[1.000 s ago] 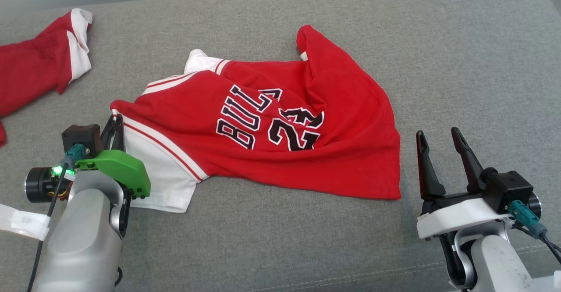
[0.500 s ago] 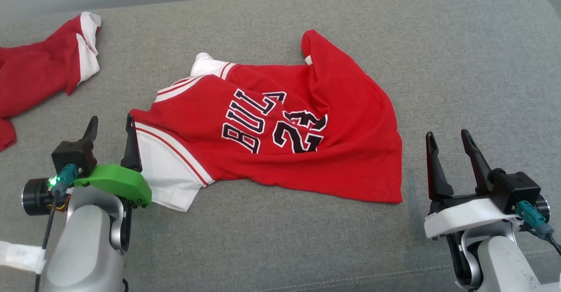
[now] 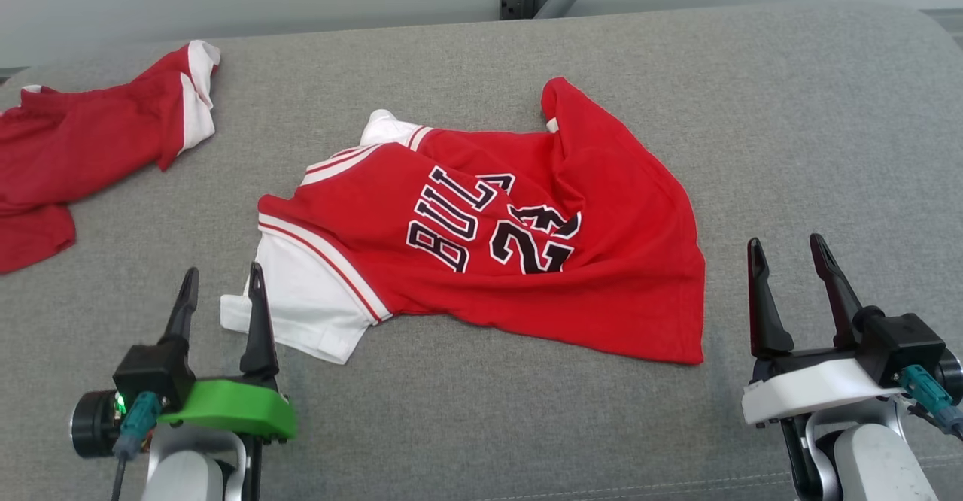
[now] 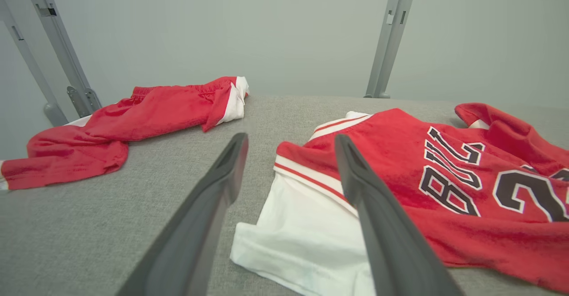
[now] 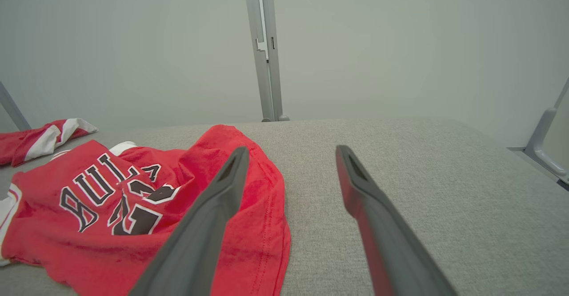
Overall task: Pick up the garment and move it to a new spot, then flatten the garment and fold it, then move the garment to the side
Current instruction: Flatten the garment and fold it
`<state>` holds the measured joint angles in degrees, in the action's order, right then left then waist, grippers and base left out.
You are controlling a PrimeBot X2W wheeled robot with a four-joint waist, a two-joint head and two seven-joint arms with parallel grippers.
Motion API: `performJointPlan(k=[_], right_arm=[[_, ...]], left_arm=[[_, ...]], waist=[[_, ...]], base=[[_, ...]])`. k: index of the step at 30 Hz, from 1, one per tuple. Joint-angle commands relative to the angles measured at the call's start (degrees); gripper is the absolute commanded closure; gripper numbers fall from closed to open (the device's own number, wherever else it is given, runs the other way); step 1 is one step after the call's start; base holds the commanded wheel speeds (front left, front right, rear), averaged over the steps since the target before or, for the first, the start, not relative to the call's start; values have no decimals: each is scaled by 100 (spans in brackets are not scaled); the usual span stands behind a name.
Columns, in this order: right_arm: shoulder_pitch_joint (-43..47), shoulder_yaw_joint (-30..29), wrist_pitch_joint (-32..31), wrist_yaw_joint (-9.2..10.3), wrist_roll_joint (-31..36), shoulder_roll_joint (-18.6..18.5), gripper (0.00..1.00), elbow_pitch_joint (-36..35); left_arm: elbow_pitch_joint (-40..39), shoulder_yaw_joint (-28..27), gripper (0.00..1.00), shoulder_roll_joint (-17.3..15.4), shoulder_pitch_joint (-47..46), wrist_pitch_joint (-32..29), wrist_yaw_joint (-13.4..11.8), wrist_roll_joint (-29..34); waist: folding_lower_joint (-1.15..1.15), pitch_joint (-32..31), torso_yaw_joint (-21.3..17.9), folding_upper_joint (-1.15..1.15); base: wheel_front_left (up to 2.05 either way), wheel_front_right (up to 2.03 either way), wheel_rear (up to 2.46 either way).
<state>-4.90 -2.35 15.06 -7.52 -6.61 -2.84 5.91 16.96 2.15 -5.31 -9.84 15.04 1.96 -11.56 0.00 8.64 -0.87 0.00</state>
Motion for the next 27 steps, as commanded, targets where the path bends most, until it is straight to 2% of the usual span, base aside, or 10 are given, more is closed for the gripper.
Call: performJointPlan(k=[1,12,27], right_arm=[[94,7,17,6,38,-11,0,-51],[499,-42,17,6,-85,-12,0,-106],[531,114,17,6,-181,-11,0,11]], left_arm=[[-107,-20,0,44,195,19,3,31],[-693,-75,0,207,1066,20,-36,77],[-658,52,0,239,1269,20,-78,19]], waist=[[0,-87,45,0],[0,-366,122,0],[0,-471,58,0]], base=[[0,0,0],[0,0,0],[0,0,0]])
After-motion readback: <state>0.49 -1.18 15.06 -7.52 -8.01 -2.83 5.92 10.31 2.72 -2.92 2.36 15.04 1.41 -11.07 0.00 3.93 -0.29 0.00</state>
